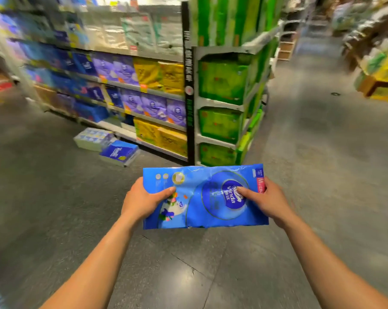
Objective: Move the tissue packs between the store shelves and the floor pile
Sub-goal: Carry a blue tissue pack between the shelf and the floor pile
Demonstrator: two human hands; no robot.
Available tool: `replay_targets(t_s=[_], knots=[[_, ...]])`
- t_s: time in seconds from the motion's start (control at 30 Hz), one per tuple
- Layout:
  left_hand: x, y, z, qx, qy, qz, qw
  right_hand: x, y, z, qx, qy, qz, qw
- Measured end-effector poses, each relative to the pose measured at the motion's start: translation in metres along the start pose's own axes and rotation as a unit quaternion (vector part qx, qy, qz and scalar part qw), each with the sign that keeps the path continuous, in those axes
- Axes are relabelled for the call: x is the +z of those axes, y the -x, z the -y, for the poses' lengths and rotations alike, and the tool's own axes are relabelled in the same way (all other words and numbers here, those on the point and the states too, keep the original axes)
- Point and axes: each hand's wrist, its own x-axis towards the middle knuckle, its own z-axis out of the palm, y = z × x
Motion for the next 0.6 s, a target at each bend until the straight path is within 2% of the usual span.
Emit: replay_targets(t_s=[0.2, 0.5, 0.6], knots=[[-0.073, -0.124, 0.05, -0.042, 0.019, -0.067, 0.997, 0.127, -0.148, 0.057, -0.037, 0.024, 0.097, 0.994], [-0.215, -0.327, 0.07, -0.039, 0.002, -0.11, 0.993, 0.317, -0.33, 0.162, -0.045, -0.012, 0.178, 0.983], [-0.255, -0.39, 0.079, -0.039, -0.014, -0.117, 0.992, 0.377, -0.385, 0.193, -0.057, 0.006, 0.194, 0.979]])
